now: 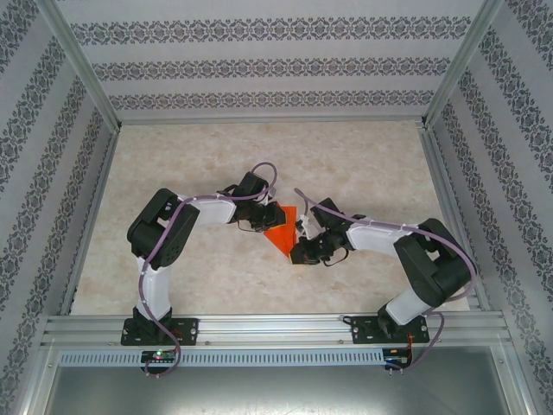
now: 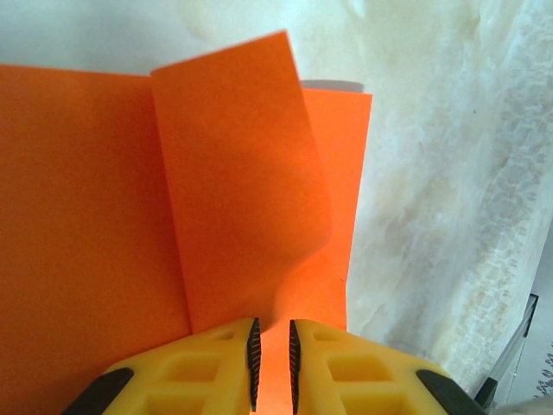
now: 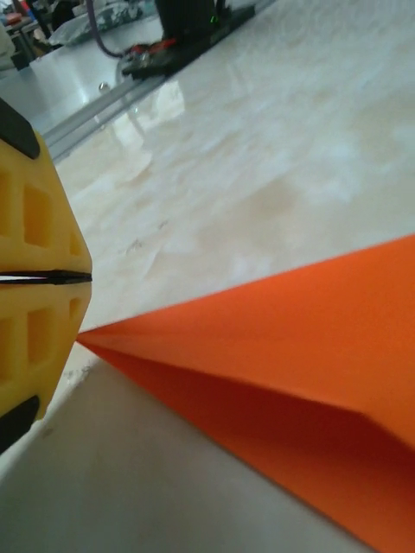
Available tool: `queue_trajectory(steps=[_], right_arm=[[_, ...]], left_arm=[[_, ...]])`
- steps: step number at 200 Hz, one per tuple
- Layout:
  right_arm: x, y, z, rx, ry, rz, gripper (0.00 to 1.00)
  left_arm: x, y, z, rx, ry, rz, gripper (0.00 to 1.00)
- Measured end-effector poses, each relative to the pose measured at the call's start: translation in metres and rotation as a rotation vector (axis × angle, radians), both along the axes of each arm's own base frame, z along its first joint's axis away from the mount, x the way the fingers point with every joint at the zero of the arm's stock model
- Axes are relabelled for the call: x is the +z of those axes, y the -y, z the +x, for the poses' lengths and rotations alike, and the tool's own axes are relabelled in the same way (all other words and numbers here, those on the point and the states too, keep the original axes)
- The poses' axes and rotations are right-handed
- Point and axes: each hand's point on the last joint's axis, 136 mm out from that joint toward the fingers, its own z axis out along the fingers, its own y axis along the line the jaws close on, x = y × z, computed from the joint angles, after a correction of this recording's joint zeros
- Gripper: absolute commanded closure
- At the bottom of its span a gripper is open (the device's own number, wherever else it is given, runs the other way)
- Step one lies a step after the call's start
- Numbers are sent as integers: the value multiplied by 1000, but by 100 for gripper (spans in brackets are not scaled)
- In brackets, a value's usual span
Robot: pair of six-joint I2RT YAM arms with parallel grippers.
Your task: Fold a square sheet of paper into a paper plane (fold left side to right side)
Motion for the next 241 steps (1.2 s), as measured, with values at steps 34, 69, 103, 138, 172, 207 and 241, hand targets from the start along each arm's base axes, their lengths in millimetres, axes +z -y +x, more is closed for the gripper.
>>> queue_trajectory(steps=[34,69,103,138,172,207,241], right_arm=[[18,0,30,-77,48,56,95],[9,-12,51,-98,41,60,95],[-13,-7,52,-114,7,1,95],[-21,-2,52,-128,8,-36,96],[-25,0,50,-121,15,-55,99],[-26,0,49,-104,30,-73,100],[-26,0,49,-99,35,-89,100]], left_arm=[[0,0,0,0,0,0,79],[0,0,0,-1,0,0,79],[0,0,0,-1,0,1,79],[0,0,0,-1,-2,3,78],[2,1,0,-3,-4,17,76],[5,0,1,-12,10,32,74],[26,-3,-2,-11,64,7,79]])
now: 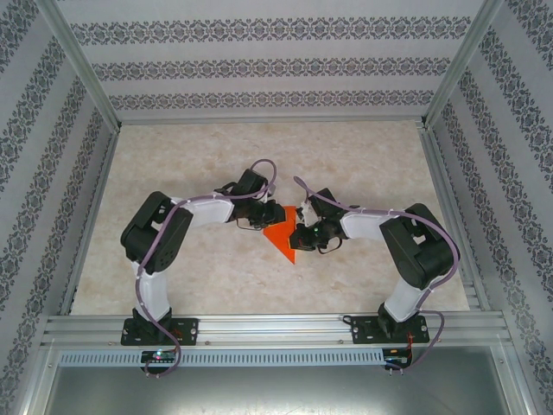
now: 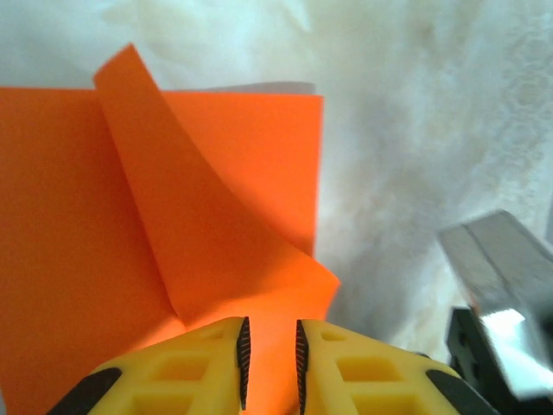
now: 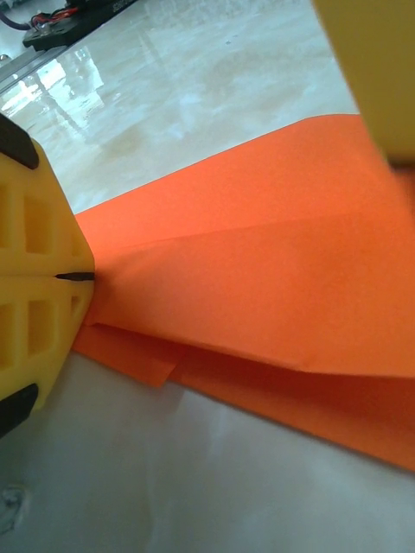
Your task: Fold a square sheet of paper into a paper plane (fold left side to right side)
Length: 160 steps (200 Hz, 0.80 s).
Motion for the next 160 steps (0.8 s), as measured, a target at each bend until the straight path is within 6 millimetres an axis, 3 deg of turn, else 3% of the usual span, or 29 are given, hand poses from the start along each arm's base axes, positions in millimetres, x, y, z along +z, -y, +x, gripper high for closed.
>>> queue_trajectory(steps=[35,76,160], right_arm=[[0,0,0,6,3,-23,100],[0,-1,0,17,8,-36,100],[-1,-1,0,24,13,-67,100]], left_arm=[[14,2,-9,-23,45,-70,85],[6,11,-26,-66,19,-119,88],[-24,21,-31,-86,-37,-113,90]])
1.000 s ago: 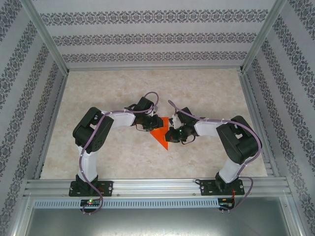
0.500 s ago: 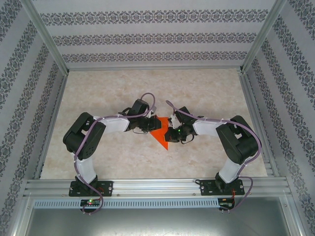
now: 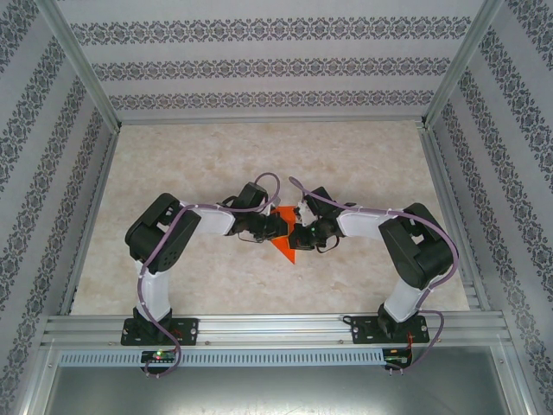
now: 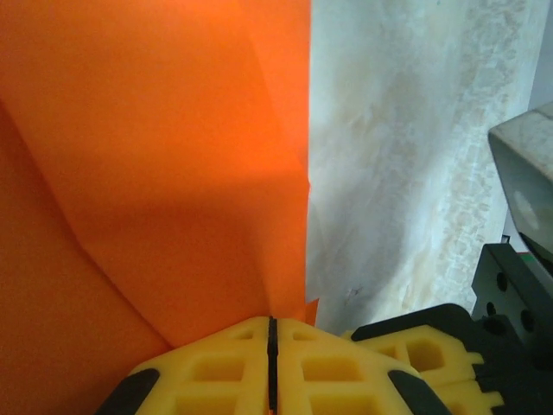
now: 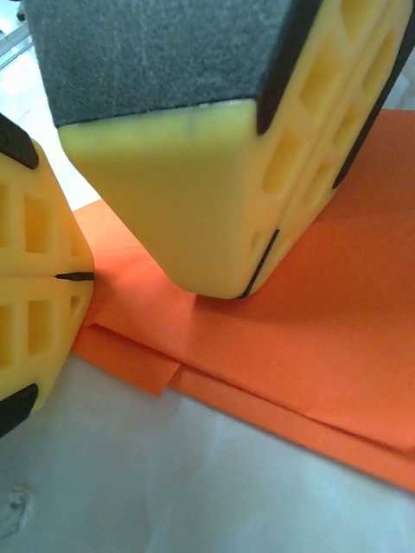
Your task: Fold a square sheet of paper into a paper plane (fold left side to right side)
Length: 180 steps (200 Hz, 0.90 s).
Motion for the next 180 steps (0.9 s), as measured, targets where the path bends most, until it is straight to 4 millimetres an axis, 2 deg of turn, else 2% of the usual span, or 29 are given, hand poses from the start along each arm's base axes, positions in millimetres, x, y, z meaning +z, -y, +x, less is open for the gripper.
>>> queue_trajectory(steps=[74,102,151,180], right_arm=[[0,1,0,12,7,-19,100],[-1,1,-1,17,9,-20,100],[-1,1,-1,17,9,-21,100],[-1,1,-1,18,10,-20,100]], left_arm=[[-2,-5,10,25,4,53,90],[-2,-13,29,44,23,72,90],[-1,-31,76,93,66,81,89],[-1,-35,89,89,58,62,89]])
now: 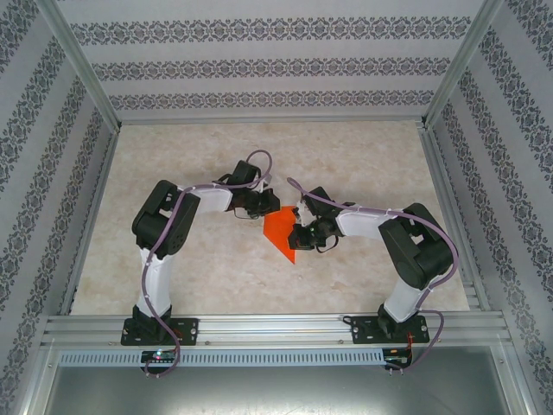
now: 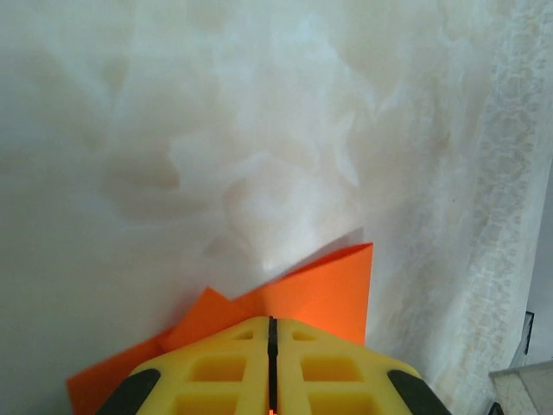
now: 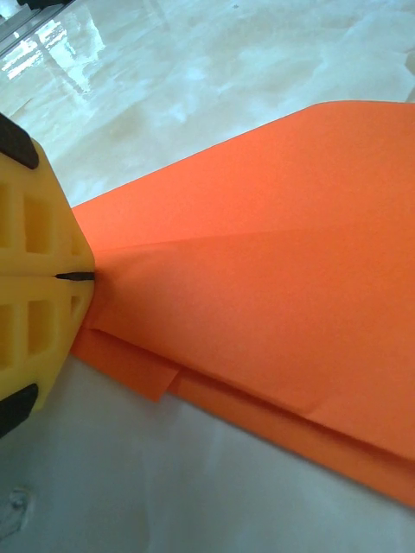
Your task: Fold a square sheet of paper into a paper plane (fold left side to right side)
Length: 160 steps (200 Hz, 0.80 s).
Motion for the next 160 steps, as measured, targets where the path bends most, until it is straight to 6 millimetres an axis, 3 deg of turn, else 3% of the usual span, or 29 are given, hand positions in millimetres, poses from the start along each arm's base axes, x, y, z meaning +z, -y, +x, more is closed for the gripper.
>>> queue_trajectory(steps=[68,116,141,160], right_arm=[[1,0,1,0,16,9,100],[2,-1,1,1,27,16,100],[4,0,-1,-2,39,21,90],[8,4,-2,-15,55,14,76]], left_arm=[[3,-7,15,-18,-33,-56,85],[6,-46,50,71,32,4,78],[17,-61,53,104,54,28,72],[38,-65,40,108,85,19,68]])
